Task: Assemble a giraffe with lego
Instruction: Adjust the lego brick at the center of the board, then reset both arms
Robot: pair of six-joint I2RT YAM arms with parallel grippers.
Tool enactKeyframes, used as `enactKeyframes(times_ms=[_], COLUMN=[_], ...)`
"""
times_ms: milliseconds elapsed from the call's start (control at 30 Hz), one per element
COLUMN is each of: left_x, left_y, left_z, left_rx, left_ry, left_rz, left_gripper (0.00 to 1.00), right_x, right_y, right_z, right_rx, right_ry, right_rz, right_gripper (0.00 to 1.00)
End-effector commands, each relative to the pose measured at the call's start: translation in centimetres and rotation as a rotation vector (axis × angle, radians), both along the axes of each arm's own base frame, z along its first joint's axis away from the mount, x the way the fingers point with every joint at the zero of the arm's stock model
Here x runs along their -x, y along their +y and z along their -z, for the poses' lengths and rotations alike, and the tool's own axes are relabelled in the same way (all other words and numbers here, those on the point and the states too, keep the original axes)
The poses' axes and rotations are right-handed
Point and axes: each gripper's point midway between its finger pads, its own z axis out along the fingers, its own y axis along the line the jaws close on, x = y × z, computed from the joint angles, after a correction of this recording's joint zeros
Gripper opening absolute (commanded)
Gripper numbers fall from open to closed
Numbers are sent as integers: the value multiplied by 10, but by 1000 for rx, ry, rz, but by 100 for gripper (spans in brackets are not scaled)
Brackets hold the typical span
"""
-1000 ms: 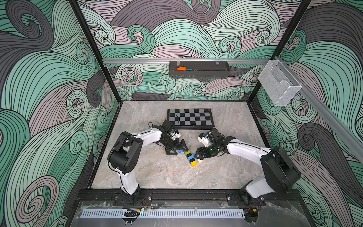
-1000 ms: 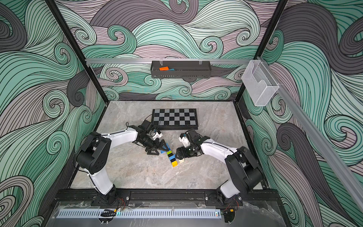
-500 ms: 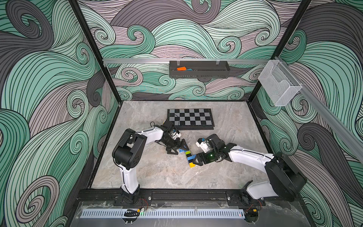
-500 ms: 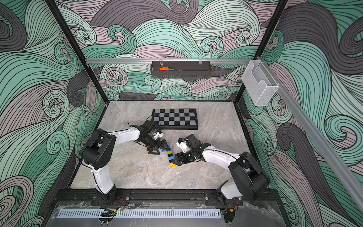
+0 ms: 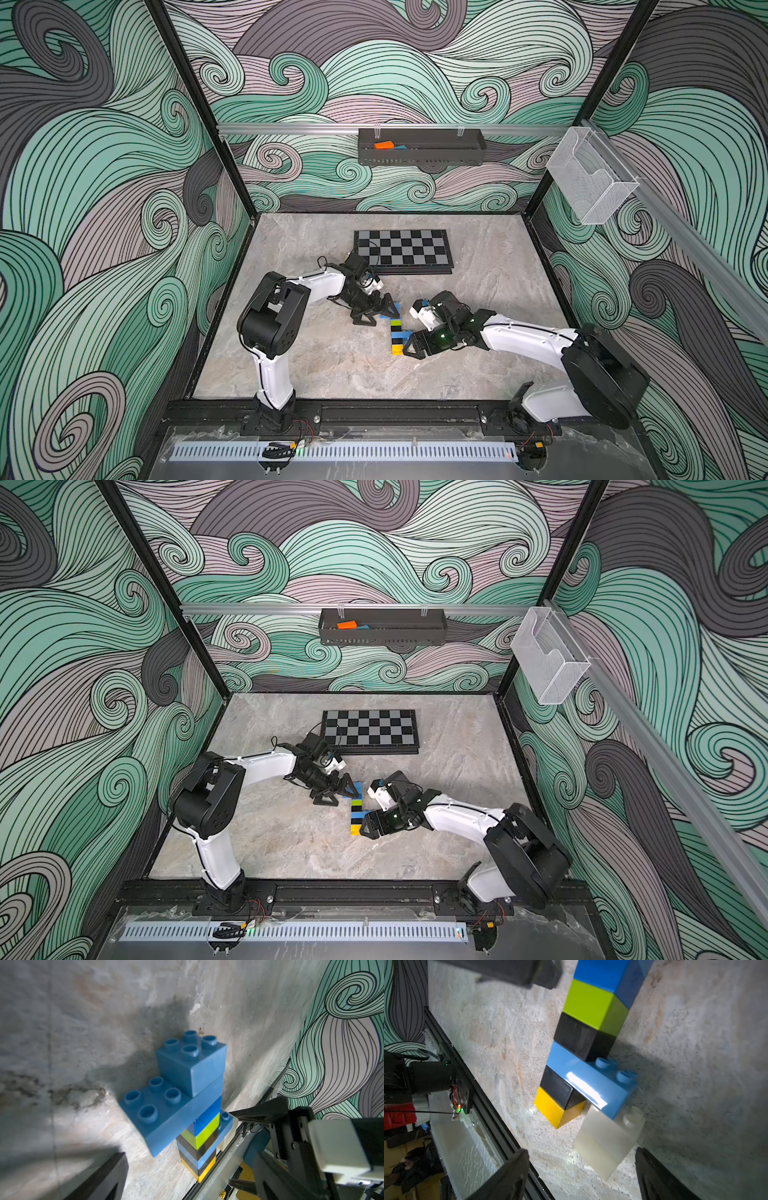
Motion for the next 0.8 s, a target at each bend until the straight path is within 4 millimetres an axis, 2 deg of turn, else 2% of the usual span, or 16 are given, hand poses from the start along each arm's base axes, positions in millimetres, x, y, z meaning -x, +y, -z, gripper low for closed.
enactKeyframes(times_ms=[0,33,100,167,267,300,400,467,533,600,667,767], left_x=[-1,1,2,-3,-18,-22,-41,-50,-62,-70,-78,-77], left_y=[15,22,37,60,105,119,182,208,228,244,255,273], left_z=[-26,-36,-58,-82,-110,-119,-134,-138,-140,-138,-127,-102], left_rx=[-55,-86,-149,-247,-426,-468,-719,-855,-925,-976,-979,-854], left_ry=[-84,-116,-197,-300,-448,-489,-632,-734,-824,-923,-1028,-1089], left_rz=[36,43,35,-21,-168,-227,-500,-517,-555,-570,-561,-636], left_gripper=[99,99,99,99,99,99,99,99,99,99,99,99], right_x=[-11,-14,-23,-37,-61,-69,-97,-117,-136,-152,-156,-166], right_y=[-10,-14,-26,-46,-83,-94,-135,-163,-186,-194,-192,-201], right_z=[-36,-52,-85,-120,-145,-145,-132,-124,-120,-120,-109,-78], right_rx=[23,28,49,94,168,182,225,238,241,181,159,210], right_ry=[-110,-158,-270,-416,-554,-563,-516,-522,-609,-775,-934,-939], right_rz=[32,39,59,104,200,232,372,483,558,532,405,369], right_gripper=[89,99,99,99,99,99,99,99,99,99,99,99])
